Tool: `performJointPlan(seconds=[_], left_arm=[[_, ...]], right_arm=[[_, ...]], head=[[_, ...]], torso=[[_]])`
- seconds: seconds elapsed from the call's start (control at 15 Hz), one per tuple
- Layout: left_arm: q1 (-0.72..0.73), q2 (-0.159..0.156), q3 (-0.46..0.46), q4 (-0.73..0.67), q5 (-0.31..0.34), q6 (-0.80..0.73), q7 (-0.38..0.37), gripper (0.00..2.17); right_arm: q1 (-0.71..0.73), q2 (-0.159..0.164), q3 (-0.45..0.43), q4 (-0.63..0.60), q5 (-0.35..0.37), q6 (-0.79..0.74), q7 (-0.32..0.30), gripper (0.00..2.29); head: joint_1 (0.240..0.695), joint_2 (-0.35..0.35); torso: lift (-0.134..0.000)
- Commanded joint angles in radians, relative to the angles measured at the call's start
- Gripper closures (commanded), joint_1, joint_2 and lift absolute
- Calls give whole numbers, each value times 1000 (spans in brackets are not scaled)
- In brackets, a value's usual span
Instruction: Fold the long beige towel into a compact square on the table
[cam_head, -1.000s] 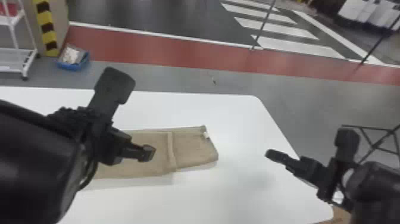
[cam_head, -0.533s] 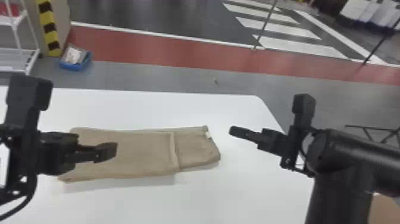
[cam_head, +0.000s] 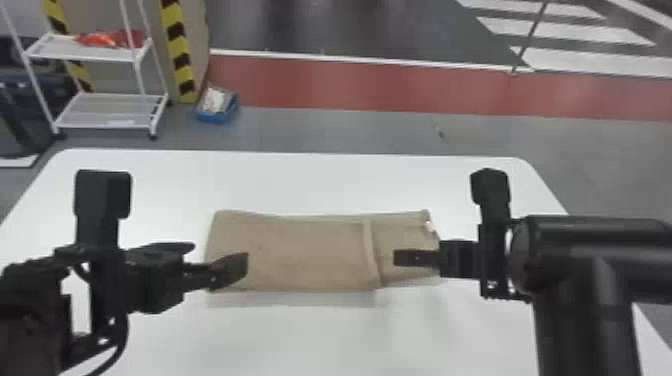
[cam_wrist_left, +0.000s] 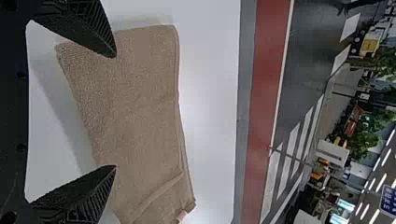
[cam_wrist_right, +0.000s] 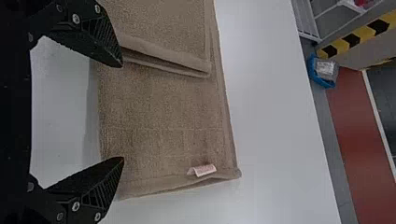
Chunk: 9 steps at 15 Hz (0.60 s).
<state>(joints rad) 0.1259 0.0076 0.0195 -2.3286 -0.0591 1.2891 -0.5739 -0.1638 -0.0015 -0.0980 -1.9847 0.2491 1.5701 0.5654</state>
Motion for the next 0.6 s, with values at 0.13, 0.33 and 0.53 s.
performJointPlan(seconds=[0.13,0.33,0.53], left_arm=[[41,2,16,-26,13,-20,-4,33],[52,3,22,-34,24,-29,-9,33],[64,5,25,-32,24,-50,-14,33]], right_arm=[[-2,2,66,10,-19,-15,-29,205],[-26,2,83,53,-34,-95,-56,205],[-69,2,83,116,-36,-123,-76,205]], head=[[695,-88],[695,-68],[695,-61]], torso=[[-124],[-124],[-124]])
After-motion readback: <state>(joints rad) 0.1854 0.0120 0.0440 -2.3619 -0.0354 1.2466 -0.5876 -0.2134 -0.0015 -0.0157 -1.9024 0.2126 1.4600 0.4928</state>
